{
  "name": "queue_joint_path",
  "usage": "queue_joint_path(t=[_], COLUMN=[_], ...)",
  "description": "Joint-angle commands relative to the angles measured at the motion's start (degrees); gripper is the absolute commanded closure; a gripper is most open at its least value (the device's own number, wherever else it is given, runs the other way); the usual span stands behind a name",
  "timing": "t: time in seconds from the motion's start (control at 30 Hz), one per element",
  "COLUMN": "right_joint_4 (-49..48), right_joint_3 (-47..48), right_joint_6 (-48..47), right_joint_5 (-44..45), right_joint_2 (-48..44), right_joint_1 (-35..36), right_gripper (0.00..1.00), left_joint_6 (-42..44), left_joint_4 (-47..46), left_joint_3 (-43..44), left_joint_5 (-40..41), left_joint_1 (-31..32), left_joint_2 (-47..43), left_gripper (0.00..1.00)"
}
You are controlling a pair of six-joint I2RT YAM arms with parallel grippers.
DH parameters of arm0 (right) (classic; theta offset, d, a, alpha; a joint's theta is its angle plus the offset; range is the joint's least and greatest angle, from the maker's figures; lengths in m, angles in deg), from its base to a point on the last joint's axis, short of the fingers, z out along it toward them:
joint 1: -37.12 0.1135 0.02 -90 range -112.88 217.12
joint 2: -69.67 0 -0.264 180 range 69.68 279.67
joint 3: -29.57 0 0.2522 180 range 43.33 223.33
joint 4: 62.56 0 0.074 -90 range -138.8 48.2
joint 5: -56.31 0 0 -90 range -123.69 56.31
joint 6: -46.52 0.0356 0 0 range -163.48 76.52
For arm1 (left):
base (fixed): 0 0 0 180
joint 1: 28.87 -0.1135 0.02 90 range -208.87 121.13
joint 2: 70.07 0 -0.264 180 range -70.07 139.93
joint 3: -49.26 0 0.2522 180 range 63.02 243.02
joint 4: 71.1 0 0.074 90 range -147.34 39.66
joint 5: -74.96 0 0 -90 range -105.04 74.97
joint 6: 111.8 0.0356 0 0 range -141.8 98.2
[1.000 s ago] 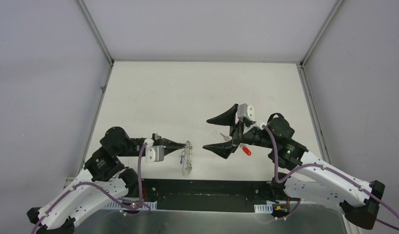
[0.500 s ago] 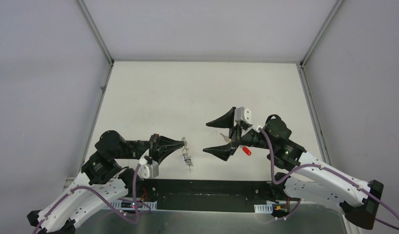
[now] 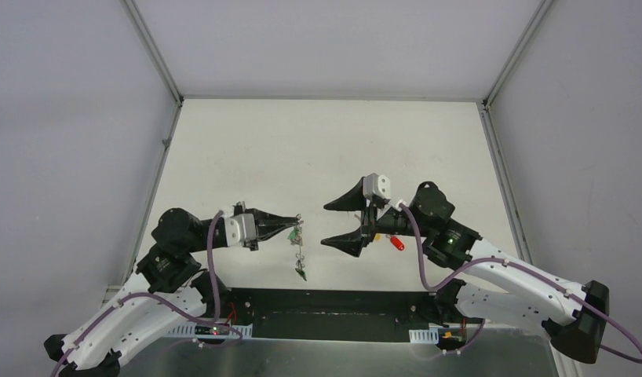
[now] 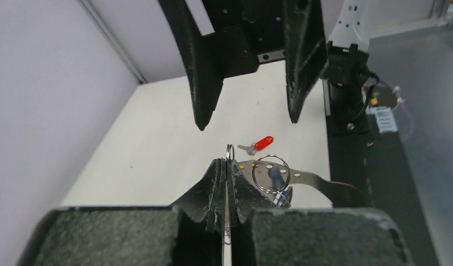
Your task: Put the keys on the keyring
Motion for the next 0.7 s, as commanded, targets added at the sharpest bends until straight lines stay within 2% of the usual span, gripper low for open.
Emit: queue_joint_path(t=[0.0,0.13,0.23,0.37,0.67], right_joint_4=[-4.73,-7.62,-10.15,-12.21,-13.37], right_joint_3=[2.88,2.93,2.82,3.0,2.75], right_joint_6=[-0.74,-0.15,1.17,2.31,2.38], right_joint_5=[-2.25,-2.56,-2.5,-1.94,1.45], right_joint_2=[1.32,2.48,3.44,4.36,5.08], right_joint_1=[0.25,0.25,0.27,0.25,0.25], right_gripper=[0.23,0.37,0.49,0.57,0.65], left_joint_6=[-26.22,-38.91,-44.28,-46.72,-47.53], left_joint_4=[-10.19,-19.2,-29.26,-37.83,-45.17], left_joint_3=[-0.42,-3.87,-8.89,-12.91,-15.31], left_joint_5=[8.77,11.22,12.35,13.32,8.98], left_joint_1=[0.47,0.39,0.47,0.47,0.46], left_joint_2=[3.08,4.36,4.4,3.93,4.65], left_gripper=[1.0,1.0,1.0,1.0,1.0])
